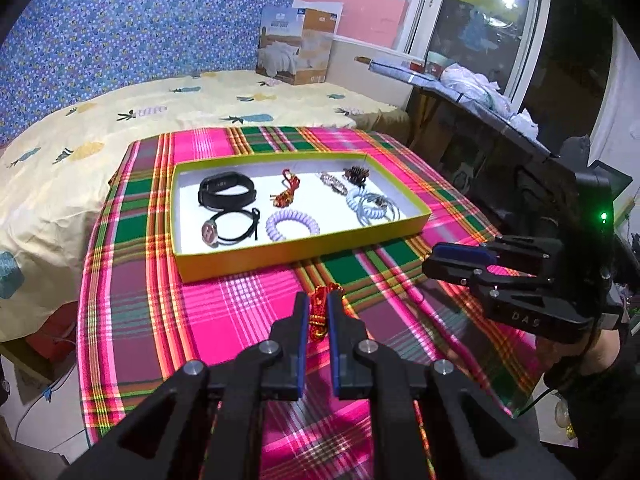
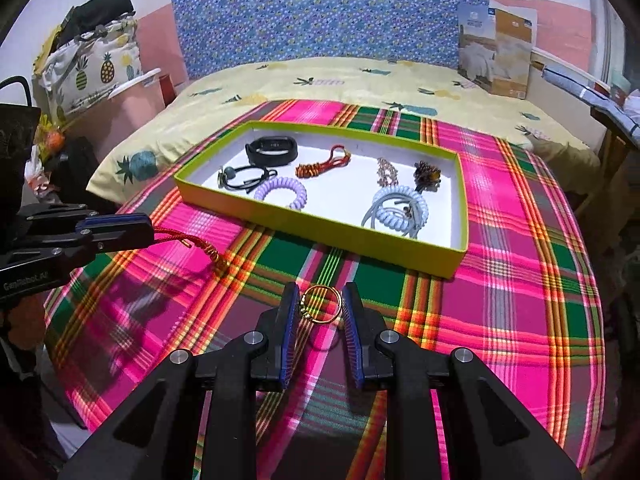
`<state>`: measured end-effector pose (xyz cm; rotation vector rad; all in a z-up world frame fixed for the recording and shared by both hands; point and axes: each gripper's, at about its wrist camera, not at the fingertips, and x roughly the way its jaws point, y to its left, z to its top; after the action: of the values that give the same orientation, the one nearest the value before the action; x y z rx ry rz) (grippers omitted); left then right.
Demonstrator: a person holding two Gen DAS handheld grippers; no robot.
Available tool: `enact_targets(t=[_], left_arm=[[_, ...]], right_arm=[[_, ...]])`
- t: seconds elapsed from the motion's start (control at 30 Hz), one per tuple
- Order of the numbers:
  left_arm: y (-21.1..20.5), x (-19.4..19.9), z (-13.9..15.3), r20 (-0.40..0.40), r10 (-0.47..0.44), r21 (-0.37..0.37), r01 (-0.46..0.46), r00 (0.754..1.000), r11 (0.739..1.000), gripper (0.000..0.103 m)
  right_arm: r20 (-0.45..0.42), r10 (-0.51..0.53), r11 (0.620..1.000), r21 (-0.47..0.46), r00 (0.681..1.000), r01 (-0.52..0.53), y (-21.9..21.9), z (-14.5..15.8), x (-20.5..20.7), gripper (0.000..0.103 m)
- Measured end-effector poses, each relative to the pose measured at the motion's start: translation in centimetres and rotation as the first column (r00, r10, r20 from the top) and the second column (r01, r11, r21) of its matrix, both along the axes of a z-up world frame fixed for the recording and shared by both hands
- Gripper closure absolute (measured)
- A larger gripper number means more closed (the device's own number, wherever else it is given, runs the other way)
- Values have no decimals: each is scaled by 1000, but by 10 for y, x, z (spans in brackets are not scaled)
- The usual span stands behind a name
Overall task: Organize jewelry
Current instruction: 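Carry the red keychain with the left tool while the right tool carries the ring over the tray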
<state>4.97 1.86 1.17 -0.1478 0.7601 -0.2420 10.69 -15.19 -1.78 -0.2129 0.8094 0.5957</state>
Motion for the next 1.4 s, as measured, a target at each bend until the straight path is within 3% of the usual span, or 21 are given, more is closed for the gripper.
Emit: enact_targets(t=[0.67,1.4], left_arm=[[13,21,38,88,15,-3,-15,996,1000,94],[42,68,22,53,99,47,-101,994,994,94]], right_arm=[[73,1,1000,14,997,-2,8,30,11,81],[57,-11,1000,-3,998,11,15,25,50,81]])
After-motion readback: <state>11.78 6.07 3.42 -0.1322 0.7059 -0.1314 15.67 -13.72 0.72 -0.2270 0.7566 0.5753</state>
